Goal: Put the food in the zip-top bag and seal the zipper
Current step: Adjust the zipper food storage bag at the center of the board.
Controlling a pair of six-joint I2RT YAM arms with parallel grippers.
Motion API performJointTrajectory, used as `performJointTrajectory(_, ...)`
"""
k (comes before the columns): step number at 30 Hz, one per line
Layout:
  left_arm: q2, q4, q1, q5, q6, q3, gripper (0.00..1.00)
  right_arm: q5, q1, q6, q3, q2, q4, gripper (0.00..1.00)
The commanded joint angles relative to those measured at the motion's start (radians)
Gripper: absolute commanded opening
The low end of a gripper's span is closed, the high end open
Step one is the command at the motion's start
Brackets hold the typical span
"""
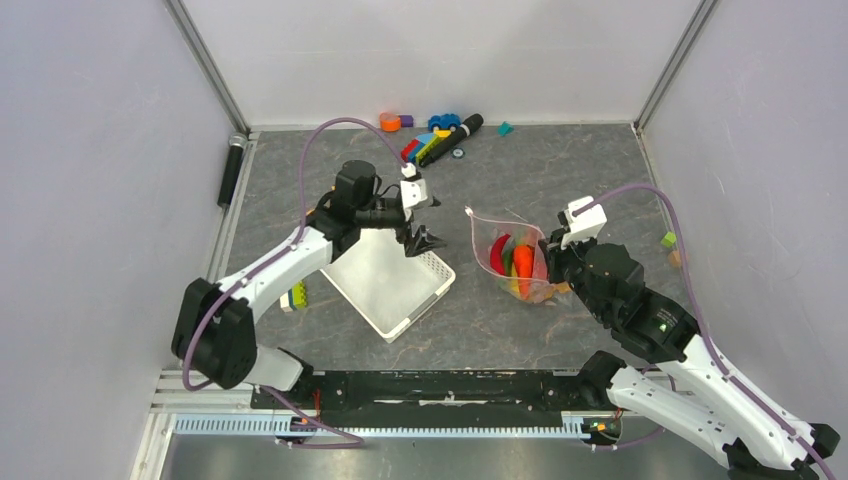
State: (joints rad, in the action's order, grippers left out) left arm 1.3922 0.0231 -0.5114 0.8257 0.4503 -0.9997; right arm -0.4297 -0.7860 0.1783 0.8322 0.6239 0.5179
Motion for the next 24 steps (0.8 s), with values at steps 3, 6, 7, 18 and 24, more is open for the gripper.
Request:
performJointTrajectory(3,0.099,0.039,-0.003,0.198,0.064,-0.106,1.00,0.007,0.001,0.002,0.048,0.006,-0.015,0.04)
performJointTrajectory(6,0.164,0.058,-0.004,0.266,0.020,-0.155,1.00,0.020,0.000,0.003,0.044,0.004,-0.026,0.04)
performJointTrajectory(7,0.183,0.074,-0.005,0.284,-0.003,-0.167,1.00,0.025,0.001,0.004,0.044,0.004,-0.031,0.04)
performJointTrajectory(18,0.299,0.209,-0.081,0.292,-0.109,-0.210,1.00,0.060,0.000,0.022,0.072,0.014,-0.039,0.04)
performJointTrajectory(24,0.340,0.475,-0.093,0.337,-0.321,-0.186,0.94,0.077,0.001,0.038,0.071,0.022,-0.043,0.04)
